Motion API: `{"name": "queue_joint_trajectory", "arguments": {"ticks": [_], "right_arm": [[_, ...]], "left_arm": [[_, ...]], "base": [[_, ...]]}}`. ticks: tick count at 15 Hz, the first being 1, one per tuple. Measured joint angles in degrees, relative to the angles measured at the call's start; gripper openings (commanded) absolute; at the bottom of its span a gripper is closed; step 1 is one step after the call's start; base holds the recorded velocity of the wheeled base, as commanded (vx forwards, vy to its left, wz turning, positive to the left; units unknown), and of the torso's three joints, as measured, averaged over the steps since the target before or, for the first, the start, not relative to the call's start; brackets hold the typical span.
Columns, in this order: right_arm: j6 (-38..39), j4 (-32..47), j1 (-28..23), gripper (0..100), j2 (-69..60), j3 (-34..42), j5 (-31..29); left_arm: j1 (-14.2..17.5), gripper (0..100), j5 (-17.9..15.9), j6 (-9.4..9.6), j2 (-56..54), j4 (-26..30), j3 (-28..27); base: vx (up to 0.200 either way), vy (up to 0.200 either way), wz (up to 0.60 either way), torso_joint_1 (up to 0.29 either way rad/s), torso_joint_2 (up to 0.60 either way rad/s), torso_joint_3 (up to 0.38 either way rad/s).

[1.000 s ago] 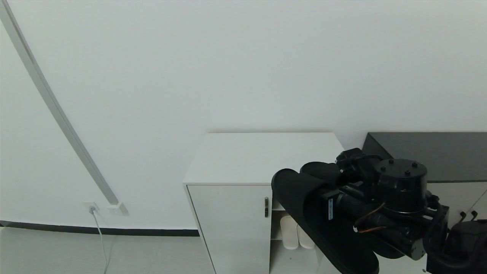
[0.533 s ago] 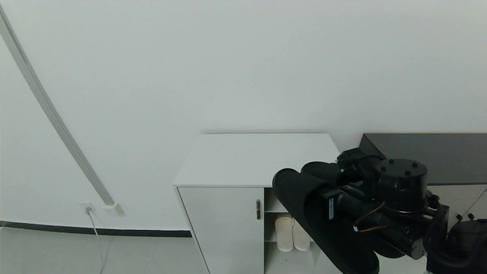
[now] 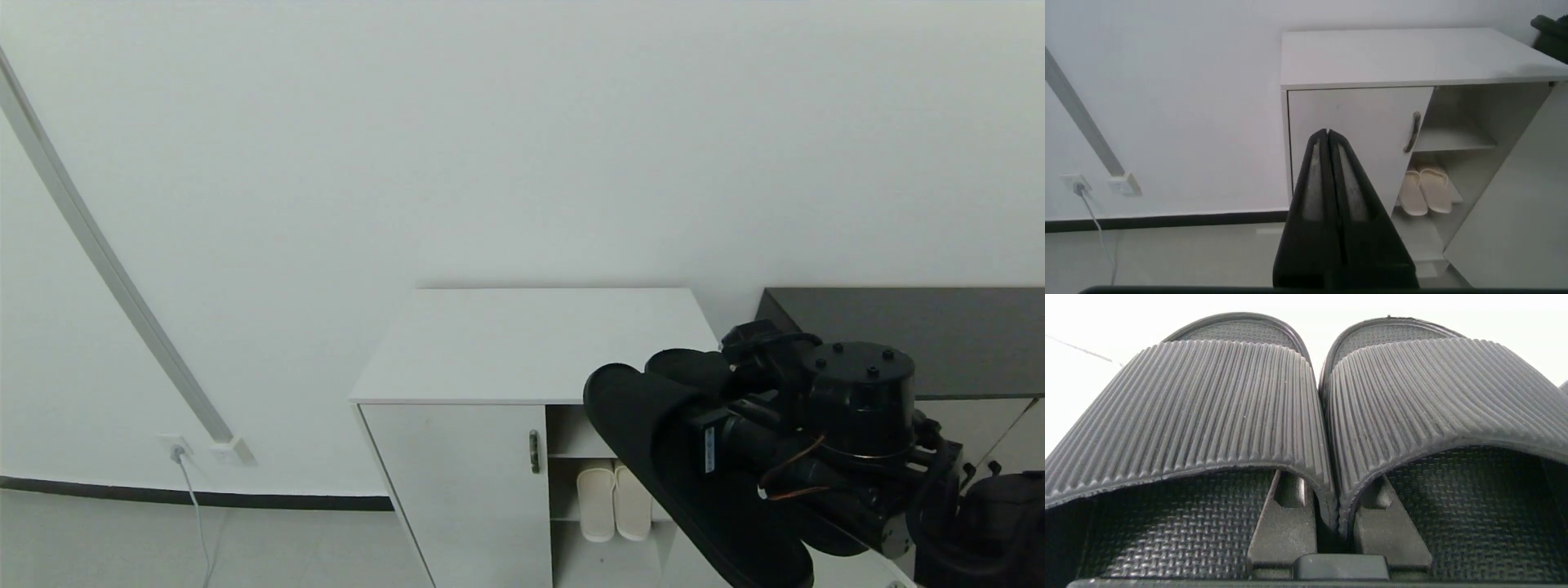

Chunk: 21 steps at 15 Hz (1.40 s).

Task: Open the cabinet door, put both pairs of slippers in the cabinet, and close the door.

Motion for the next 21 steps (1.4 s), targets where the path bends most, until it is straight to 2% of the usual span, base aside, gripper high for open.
{"name": "queue_joint_trajectory", "arguments": {"ticks": [6, 21], "right_arm": [[0.02, -0.21, 0.17, 0, 0.0, 0.27, 0.02], [-1.97, -1.58, 1.0, 0, -0.09, 2.72, 0.07]], "left_arm": [[-0.04, 0, 0.04, 0.0, 0.0, -0.02, 0.0], [-0.02, 0, 0.06, -0.09, 0.0, -0.02, 0.0]], "base": [[-0.2, 0.0, 0.0, 0.0, 0.0, 0.002], [0.0, 0.0, 0.0, 0.0, 0.0, 0.0]]}}
